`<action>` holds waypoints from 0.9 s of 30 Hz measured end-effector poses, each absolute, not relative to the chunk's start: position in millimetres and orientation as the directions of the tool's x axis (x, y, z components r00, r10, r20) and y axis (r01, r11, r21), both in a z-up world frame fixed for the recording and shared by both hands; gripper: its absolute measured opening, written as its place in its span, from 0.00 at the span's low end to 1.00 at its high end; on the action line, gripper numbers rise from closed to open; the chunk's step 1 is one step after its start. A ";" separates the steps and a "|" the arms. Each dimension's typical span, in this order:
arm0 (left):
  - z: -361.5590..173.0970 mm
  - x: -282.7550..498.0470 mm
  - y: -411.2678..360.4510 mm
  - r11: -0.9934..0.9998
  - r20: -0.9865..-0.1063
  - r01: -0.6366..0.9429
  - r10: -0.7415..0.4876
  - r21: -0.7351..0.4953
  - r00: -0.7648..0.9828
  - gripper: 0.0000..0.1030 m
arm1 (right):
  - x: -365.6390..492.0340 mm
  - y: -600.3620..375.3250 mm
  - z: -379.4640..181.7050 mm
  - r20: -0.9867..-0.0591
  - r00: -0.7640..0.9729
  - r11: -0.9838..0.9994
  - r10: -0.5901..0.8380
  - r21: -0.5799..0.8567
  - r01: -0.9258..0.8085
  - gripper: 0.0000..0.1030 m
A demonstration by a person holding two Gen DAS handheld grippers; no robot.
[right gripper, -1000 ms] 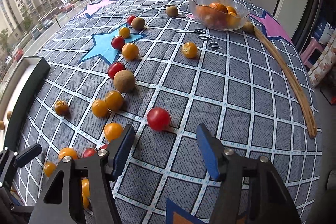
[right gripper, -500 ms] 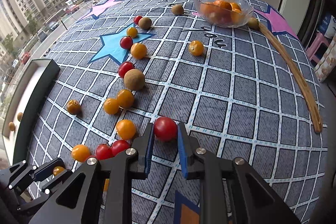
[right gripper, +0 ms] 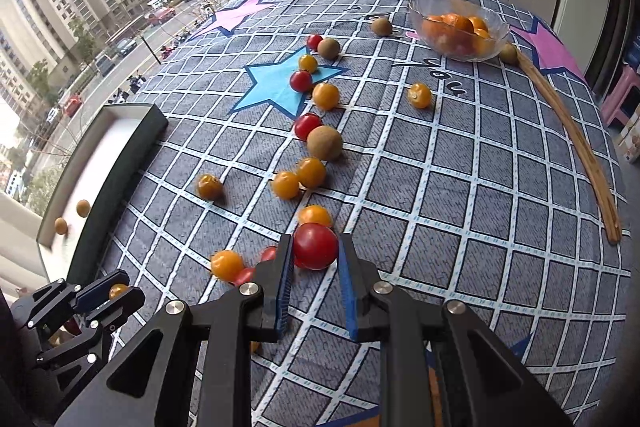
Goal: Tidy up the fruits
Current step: 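Carry both held tomatoes over the white tray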
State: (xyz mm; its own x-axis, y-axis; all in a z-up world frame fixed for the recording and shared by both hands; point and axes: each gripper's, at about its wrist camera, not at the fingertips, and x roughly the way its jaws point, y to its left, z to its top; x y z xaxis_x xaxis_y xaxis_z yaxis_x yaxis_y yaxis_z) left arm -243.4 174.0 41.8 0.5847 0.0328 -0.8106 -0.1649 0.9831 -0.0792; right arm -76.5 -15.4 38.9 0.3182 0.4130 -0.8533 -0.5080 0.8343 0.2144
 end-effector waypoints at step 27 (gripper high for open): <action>35.7 -311.1 334.2 0.866 -0.811 -0.500 0.298 0.009 0.503 0.22 | -151.9 180.4 68.9 -0.849 0.140 0.556 0.509 0.200 -0.807 0.23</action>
